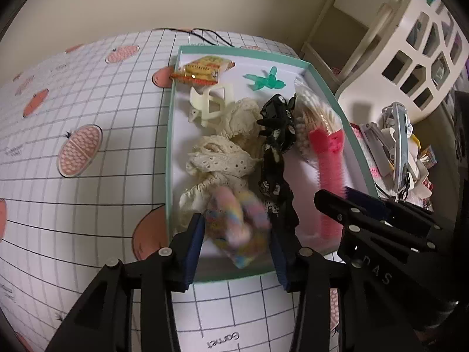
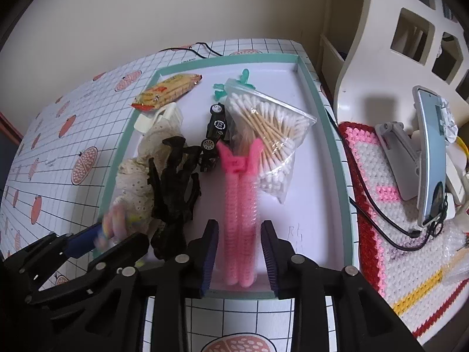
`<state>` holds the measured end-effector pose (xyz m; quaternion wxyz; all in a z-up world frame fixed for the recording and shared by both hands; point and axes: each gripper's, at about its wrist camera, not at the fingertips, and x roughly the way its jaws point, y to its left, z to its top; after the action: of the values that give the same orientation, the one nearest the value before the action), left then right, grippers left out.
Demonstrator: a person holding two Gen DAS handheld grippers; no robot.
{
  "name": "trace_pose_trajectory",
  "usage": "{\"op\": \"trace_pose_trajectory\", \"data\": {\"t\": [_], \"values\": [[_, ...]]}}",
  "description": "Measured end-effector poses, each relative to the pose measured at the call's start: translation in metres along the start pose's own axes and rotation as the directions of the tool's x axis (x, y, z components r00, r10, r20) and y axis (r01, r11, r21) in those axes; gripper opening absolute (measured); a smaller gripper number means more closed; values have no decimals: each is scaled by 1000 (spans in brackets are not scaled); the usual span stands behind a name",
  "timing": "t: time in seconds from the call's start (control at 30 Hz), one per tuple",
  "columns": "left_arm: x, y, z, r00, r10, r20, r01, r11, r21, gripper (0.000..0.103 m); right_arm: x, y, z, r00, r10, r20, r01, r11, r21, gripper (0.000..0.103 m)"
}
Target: Organize objects
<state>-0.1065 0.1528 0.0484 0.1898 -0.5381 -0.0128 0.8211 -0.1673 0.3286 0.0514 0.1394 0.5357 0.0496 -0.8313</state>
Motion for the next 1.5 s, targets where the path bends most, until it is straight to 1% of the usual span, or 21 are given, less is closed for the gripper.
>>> {"op": "trace_pose_trajectory", "data": {"t": [0.03, 0.07, 0.1, 0.13, 0.2, 0.27, 0.33, 0.47, 0.53, 0.6, 0.77, 0.83, 0.9, 0.97, 1.07, 1.23, 1.3, 1.33, 1.4, 1.43, 1.5], "values": [[-3, 0, 0, 1000, 1, 4, -1, 1000, 3, 48, -2, -1, 0, 1000, 4, 6, -4, 1000, 6, 39], [-6, 1, 0, 1000, 0, 9, 0, 1000, 1, 50, -4, -3, -1, 1000, 5, 11, -5, 1000, 13, 45], [-9, 3, -1, 1000, 1, 14, -1, 1000, -5, 56, -7, -4, -2, 1000, 7, 14, -7, 1000, 19, 47], [-13, 5, -1, 1000, 0, 19, 0, 1000, -14, 63, -11, -5, -4, 1000, 13, 18, -13, 1000, 21, 47], [-21, 10, -2, 999, -4, 36, 5, 999, -34, 65, -17, -4, -7, 1000, 10, 29, -10, 1000, 13, 47], [-30, 13, -3, 998, 8, 56, -5, 999, -45, 67, -24, -2, -10, 999, 8, 40, -8, 1000, 6, 47], [-38, 15, -5, 997, 26, 72, -23, 999, -43, 77, -31, 0, -14, 999, 16, 50, -16, 1000, 7, 47], [-52, 24, -14, 993, 60, 102, -54, 997, -60, 78, -46, 10, -28, 997, 22, 74, -21, 1000, -9, 47], [-59, 30, -18, 992, 57, 115, -48, 996, -78, 78, -52, 15, -37, 996, 22, 81, -20, 1000, -21, 50], [-66, 35, -25, 990, 56, 132, -44, 995, -92, 78, -58, 19, -45, 996, 17, 92, -15, 999, -29, 55], [-79, 47, -47, 981, 95, 167, -80, 992, -96, 79, -66, 25, -64, 995, 12, 104, -9, 999, -32, 57], [-84, 53, -57, 978, 98, 186, -80, 992, -102, 79, -67, 28, -73, 994, 14, 105, -10, 999, -41, 58], [-87, 58, -66, 975, 101, 196, -81, 991, -107, 79, -67, 31, -80, 994, 11, 109, -6, 999, -48, 62], [-90, 62, -76, 972, 114, 203, -93, 990, -110, 79, -67, 32, -88, 994, 5, 109, 0, 999, -50, 64], [-91, 68, -87, 971, 119, 207, -94, 988, -125, 79, -65, 33, -99, 994, 9, 108, -4, 999, -45, 70], [-95, 72, -102, 965, 133, 228, -106, 986, -129, 79, -62, 37, -114, 994, 14, 111, -9, 999, -48, 75], [-97, 72, -108, 959, 155, 238, -129, 984, -121, 79, -59, 38, -120, 994, 16, 106, -11, 999, -47, 79], [-97, 72, -111, 955, 175, 239, -149, 981, -121, 79, -58, 38, -123, 995, 21, 101, -17, 999, -45, 79], [-97, 73, -113, 952, 191, 240, -167, 979, -116, 79, -56, 37, -127, 995, 22, 99, -17, 999, -43, 79], [-98, 74, -115, 950, 193, 243, -169, 979, -117, 79, -55, 37, -129, 995, 17, 100, -13, 999, -44, 79], [-99, 79, -119, 950, 192, 247, -166, 979, -121, 79, -54, 37, -132, 995, 15, 101, -11, 999, -45, 83]]}}
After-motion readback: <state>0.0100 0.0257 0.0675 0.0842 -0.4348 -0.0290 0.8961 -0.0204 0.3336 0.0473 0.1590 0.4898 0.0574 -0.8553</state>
